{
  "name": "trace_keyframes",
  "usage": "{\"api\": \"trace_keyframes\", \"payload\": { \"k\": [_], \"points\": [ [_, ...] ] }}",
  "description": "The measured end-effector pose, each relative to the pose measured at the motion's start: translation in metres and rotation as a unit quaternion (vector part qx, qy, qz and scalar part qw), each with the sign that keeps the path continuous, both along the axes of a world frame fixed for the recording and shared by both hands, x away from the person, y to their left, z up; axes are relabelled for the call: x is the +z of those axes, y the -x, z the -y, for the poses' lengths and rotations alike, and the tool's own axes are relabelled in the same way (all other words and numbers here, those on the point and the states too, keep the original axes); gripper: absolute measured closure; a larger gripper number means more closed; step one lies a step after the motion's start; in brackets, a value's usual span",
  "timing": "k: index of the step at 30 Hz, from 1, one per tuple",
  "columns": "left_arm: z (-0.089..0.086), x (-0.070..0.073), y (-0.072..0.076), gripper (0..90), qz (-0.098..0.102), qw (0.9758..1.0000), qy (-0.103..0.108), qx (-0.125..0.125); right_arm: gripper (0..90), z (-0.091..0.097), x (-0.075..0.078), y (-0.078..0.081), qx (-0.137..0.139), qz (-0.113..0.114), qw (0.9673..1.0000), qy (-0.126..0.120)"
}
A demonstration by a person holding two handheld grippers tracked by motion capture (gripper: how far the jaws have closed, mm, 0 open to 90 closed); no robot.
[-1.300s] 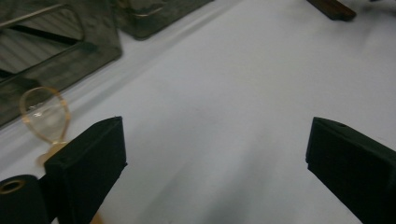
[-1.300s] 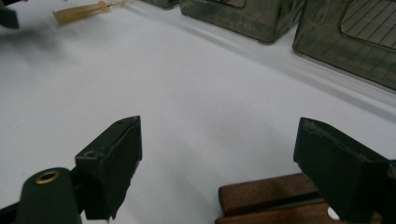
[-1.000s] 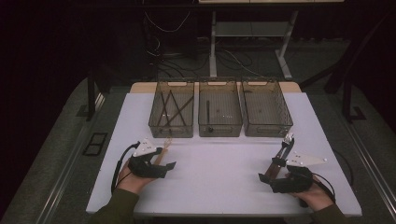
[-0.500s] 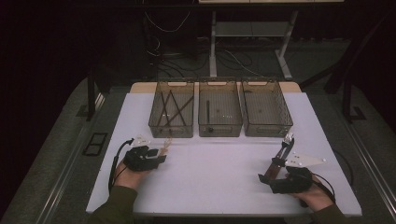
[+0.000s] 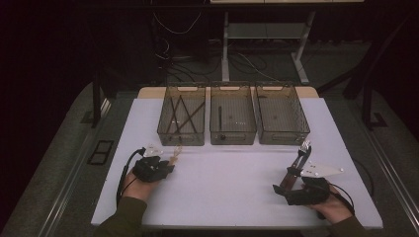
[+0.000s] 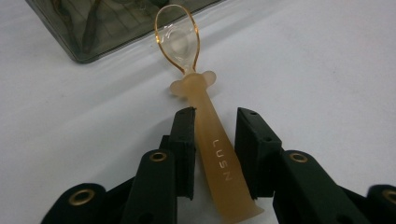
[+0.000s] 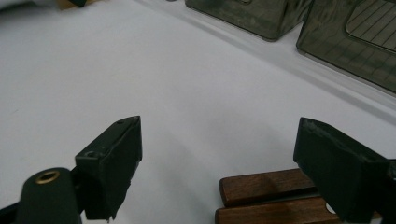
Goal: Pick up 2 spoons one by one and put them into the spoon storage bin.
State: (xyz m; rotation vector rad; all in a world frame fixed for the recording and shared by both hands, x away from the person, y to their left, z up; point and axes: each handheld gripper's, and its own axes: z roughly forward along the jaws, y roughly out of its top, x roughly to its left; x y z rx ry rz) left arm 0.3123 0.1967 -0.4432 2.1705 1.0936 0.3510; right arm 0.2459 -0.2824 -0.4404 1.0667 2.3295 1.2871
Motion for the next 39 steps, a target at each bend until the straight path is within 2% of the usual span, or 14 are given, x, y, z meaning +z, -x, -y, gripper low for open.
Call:
{"api": "trace_keyframes", "payload": {
  "k": [5, 14, 22, 28, 36, 39],
  "points": [
    [-0.002, 0.001, -0.002, 73.6, -0.01, 0.9999, 0.007, 0.002, 15.6, 0.0, 0.0, 0.0, 0.002, 0.001, 1.0, 0.002],
    [-0.003, 0.002, -0.002, 74.6, -0.013, 0.9999, 0.009, -0.004, 15.6, -0.002, -0.001, 0.0, 0.005, 0.002, 1.0, 0.005],
    [-0.004, 0.004, 0.0, 74.6, -0.001, 0.9996, 0.027, -0.01, 15.6, -0.005, -0.003, -0.002, 0.003, 0.002, 1.0, 0.003],
    [-0.002, 0.009, 0.003, 74.6, 0.005, 0.9991, 0.032, -0.029, 15.6, -0.01, -0.006, -0.006, 0.007, 0.015, 0.9995, 0.027],
    [0.006, 0.015, 0.01, 74.5, 0.012, 0.9975, 0.042, -0.055, 15.6, -0.008, -0.007, -0.008, 0.0, 0.012, 0.9997, 0.021],
    [0.011, 0.018, 0.014, 74.5, 0.021, 0.9958, 0.051, -0.073, 15.6, -0.007, -0.006, -0.008, 0.001, 0.014, 0.9996, 0.023]
  ]
}}
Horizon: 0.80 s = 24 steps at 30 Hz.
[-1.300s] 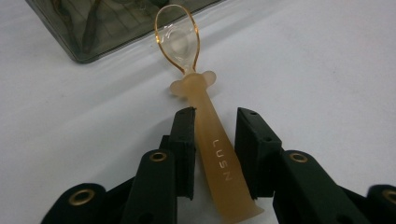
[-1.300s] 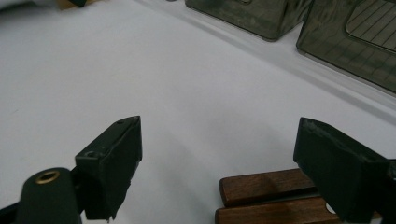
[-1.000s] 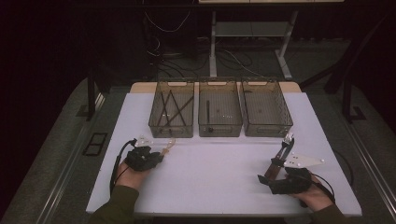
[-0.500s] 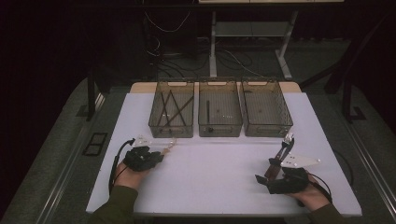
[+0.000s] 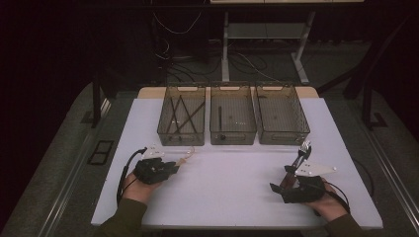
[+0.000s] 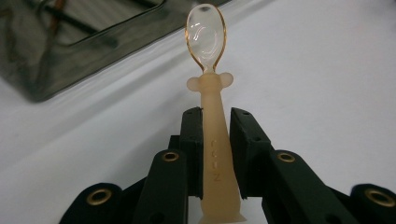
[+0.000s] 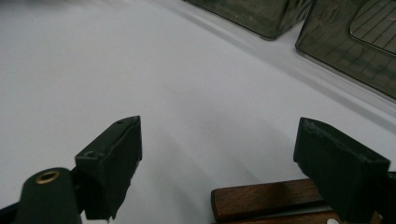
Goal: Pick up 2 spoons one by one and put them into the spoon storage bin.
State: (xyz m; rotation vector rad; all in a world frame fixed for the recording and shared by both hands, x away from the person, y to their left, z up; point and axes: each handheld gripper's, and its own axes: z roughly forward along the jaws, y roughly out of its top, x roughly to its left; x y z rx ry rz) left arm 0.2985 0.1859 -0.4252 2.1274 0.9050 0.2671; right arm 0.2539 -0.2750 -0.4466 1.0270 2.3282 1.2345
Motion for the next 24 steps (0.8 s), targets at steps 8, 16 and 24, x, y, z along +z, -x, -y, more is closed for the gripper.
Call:
{"api": "trace_keyframes", "payload": {
  "k": [8, 16, 24],
  "points": [
    [0.014, 0.006, 0.006, 74.5, 0.007, 0.9993, 0.015, -0.034, 15.6, 0.0, 0.0, 0.0, 0.001, 0.001, 1.0, 0.002],
    [0.024, 0.013, 0.005, 74.5, 0.011, 0.9981, 0.035, -0.049, 15.6, 0.0, 0.0, 0.0, 0.0, -0.001, 1.0, 0.002],
    [0.037, 0.018, -0.004, 74.4, 0.016, 0.9971, 0.038, -0.064, 15.6, 0.0, 0.0, -0.001, -0.002, 0.0, 1.0, 0.0]
  ]
}}
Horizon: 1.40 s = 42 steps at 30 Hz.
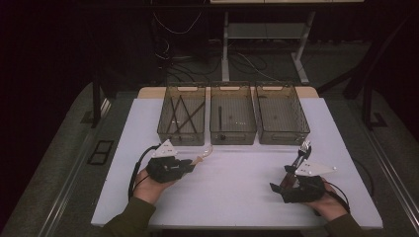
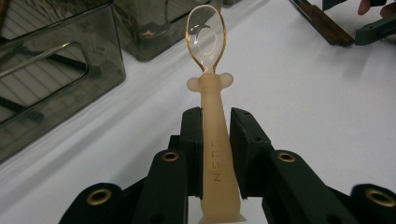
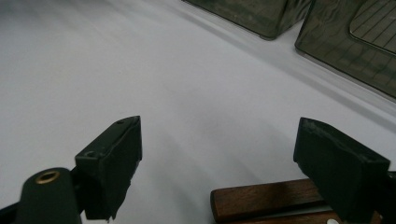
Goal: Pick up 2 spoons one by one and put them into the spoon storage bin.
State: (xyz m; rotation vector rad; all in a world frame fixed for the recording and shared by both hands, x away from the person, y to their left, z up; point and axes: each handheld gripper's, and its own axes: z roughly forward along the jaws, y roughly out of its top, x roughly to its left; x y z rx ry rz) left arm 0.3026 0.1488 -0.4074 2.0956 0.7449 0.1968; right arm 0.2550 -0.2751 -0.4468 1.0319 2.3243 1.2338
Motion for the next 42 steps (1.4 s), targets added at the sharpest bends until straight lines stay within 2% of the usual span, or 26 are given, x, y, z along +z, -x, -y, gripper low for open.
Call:
{"api": "trace_keyframes", "payload": {
  "k": [14, 27, 30, 33, 34, 36, 37, 42],
  "points": [
    [0.027, 0.016, -0.027, 74.4, 0.01, 0.9997, 0.009, -0.021, 15.6, 0.002, 0.002, 0.001, -0.003, 0.001, 1.0, -0.005],
    [0.06, 0.042, -0.057, 74.4, 0.031, 0.9988, 0.012, -0.036, 15.6, 0.004, 0.002, 0.002, -0.009, -0.002, 0.9999, -0.011],
    [0.067, 0.049, -0.065, 74.4, 0.034, 0.9987, 0.013, -0.035, 15.6, 0.005, 0.003, 0.001, -0.008, 0.005, 0.9999, -0.01],
    [0.074, 0.054, -0.075, 74.4, 0.039, 0.9986, 0.003, -0.036, 15.6, 0.005, 0.003, 0.002, -0.007, 0.004, 0.9999, -0.009],
    [0.077, 0.054, -0.078, 74.4, 0.038, 0.9987, 0.007, -0.032, 15.6, 0.005, 0.003, 0.001, -0.007, 0.004, 0.9999, -0.009],
    [0.082, 0.056, -0.085, 74.4, 0.039, 0.9987, -0.004, -0.031, 15.6, 0.005, 0.003, 0.002, -0.006, 0.004, 0.9999, -0.008],
    [0.085, 0.056, -0.089, 74.4, 0.039, 0.9989, 0.0, -0.025, 15.6, 0.005, 0.003, 0.002, -0.006, 0.004, 0.9999, -0.008],
    [0.099, 0.057, -0.104, 74.3, 0.041, 0.9986, -0.031, -0.015, 15.6, 0.006, 0.003, 0.002, -0.008, 0.006, 0.9999, -0.008]
  ]
}}
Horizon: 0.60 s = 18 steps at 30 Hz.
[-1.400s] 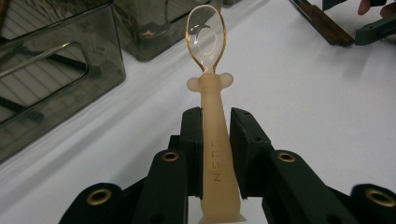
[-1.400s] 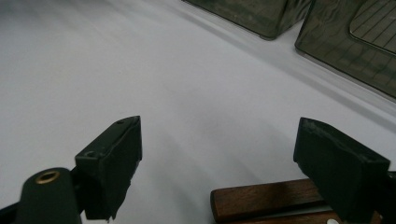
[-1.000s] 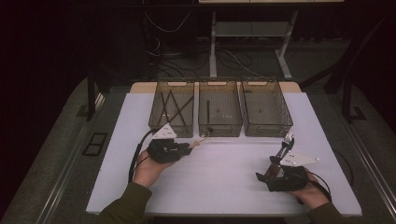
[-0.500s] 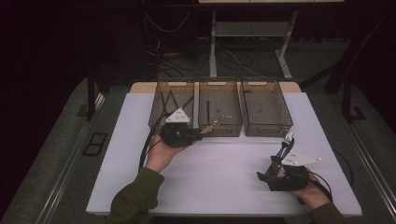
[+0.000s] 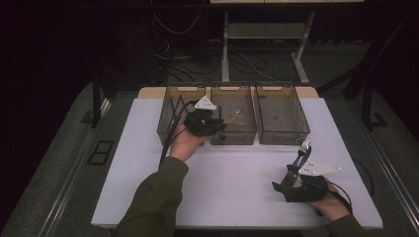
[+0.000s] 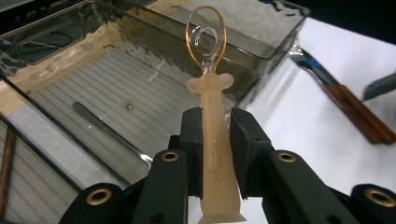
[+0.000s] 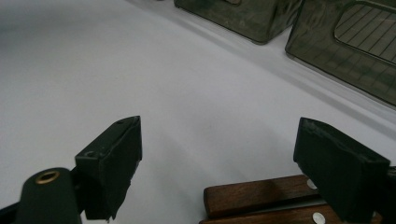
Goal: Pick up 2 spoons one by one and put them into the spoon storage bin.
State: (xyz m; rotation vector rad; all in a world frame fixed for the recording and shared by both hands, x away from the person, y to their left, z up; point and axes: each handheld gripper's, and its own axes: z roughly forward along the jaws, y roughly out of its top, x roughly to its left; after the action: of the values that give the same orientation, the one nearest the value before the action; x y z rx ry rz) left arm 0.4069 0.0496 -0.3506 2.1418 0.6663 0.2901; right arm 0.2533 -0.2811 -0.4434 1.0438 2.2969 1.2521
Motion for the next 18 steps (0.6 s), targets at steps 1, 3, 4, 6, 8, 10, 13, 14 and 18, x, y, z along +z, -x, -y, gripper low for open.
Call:
{"api": "trace_keyframes", "payload": {
  "k": [1, 3, 4, 6, 8, 10, 13, 14, 18],
  "points": [
    [0.003, -0.001, -0.003, 74.4, 0.0, 1.0, -0.004, 0.002, 15.6, 0.001, 0.0, 0.0, 0.0, 0.0, 1.0, -0.001],
    [0.008, -0.003, -0.01, 74.4, -0.003, 0.9999, -0.01, 0.01, 15.6, 0.001, 0.0, 0.0, -0.003, -0.001, 1.0, -0.002],
    [0.011, -0.004, -0.013, 74.3, -0.005, 0.9998, -0.015, 0.014, 15.6, 0.001, 0.001, 0.0, -0.003, -0.001, 1.0, -0.002],
    [0.017, -0.007, -0.019, 74.3, -0.012, 0.9995, -0.018, 0.023, 15.6, 0.002, 0.001, 0.0, -0.003, 0.001, 1.0, -0.001],
    [0.022, -0.009, -0.024, 74.3, -0.014, 0.9989, -0.029, 0.034, 15.6, 0.002, 0.001, 0.0, -0.003, 0.0, 1.0, -0.003],
    [0.025, -0.012, -0.032, 74.2, -0.013, 0.9979, -0.048, 0.041, 15.6, 0.002, 0.001, 0.0, -0.002, 0.0, 1.0, -0.002],
    [0.029, -0.015, -0.041, 74.2, -0.023, 0.9969, -0.055, 0.052, 15.6, 0.002, 0.001, 0.001, -0.001, -0.001, 1.0, -0.004],
    [0.032, -0.016, -0.043, 74.2, -0.026, 0.9967, -0.05, 0.059, 15.6, 0.002, 0.001, 0.001, -0.001, 0.001, 1.0, -0.004],
    [0.039, -0.02, -0.049, 74.1, -0.031, 0.995, -0.071, 0.064, 15.6, 0.002, 0.002, 0.001, 0.001, 0.004, 1.0, -0.002]
  ]
}}
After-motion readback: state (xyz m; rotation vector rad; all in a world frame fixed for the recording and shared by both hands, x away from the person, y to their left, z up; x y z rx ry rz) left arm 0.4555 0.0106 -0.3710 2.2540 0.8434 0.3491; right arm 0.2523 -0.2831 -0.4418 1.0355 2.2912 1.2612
